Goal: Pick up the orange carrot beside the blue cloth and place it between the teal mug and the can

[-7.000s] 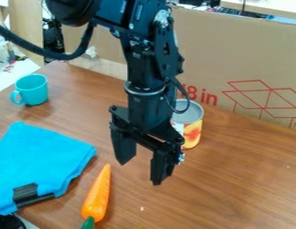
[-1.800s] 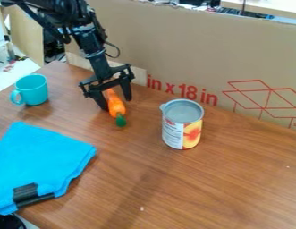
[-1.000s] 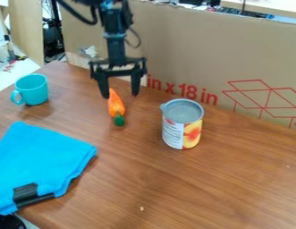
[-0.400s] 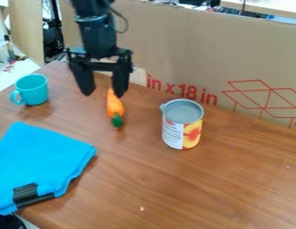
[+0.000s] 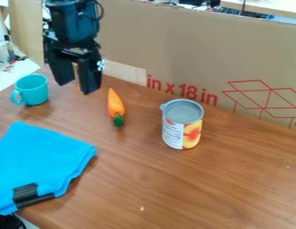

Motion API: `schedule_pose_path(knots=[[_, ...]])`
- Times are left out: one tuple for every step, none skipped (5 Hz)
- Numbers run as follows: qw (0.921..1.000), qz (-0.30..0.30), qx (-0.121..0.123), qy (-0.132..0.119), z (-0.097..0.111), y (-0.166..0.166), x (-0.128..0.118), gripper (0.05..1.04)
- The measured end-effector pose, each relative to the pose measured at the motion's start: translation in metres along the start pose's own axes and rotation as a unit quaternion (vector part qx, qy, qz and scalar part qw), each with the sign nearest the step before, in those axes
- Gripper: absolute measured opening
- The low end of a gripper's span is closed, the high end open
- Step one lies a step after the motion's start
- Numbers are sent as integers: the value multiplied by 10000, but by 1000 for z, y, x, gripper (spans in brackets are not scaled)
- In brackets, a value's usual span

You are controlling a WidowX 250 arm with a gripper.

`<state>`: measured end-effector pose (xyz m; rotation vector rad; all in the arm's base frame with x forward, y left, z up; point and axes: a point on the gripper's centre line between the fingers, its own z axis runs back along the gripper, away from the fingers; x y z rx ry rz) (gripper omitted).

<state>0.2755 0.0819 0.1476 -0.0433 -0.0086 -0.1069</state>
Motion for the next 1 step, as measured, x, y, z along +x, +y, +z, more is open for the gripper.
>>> schedule_pose_path(knots=[[9992,-285,286,58,9,-12,-10,995]])
